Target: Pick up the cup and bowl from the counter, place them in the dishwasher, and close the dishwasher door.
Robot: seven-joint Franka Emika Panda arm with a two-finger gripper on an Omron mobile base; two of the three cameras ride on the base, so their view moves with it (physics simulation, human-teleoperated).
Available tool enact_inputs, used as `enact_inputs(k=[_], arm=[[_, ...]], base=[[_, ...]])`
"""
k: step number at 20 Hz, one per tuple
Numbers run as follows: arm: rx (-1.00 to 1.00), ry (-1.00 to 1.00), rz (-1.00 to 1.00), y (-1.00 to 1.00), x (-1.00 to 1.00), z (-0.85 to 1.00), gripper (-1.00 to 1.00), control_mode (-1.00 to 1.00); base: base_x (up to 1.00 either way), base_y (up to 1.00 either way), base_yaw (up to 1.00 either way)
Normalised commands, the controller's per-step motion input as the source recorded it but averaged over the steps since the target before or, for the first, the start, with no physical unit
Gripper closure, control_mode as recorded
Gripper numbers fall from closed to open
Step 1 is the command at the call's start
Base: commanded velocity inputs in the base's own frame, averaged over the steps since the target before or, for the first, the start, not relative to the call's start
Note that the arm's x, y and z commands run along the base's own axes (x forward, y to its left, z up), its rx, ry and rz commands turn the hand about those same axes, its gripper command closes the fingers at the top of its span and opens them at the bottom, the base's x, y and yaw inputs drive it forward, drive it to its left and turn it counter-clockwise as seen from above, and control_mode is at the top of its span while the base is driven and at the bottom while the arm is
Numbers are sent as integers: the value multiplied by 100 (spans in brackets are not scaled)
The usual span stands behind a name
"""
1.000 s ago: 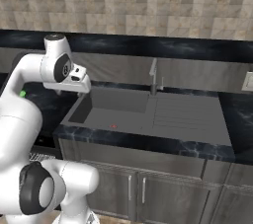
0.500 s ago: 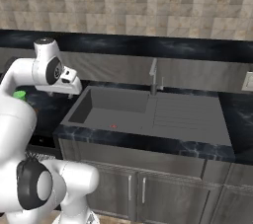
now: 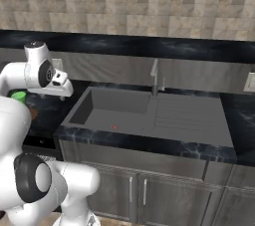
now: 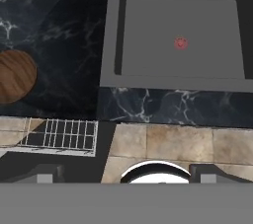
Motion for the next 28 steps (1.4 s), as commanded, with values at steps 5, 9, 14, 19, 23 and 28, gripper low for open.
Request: enact_inputs(k=[5,9,14,19,23,28], arm=[[2,0,0,35,8,-9,-100,-100],[3,0,0,38,6,-9,-100,-100],[4,0,0,39,3,-6,-100,-100],[3,0,0,39,3,-5,-100,-100],[3,0,0,39,5,-5,-100,-100],[2,0,0,38,9,-8,-100,-100]], base=[[0,0,0],[0,0,0],[0,0,0],[0,0,0],[0,0,0],[0,0,0]])
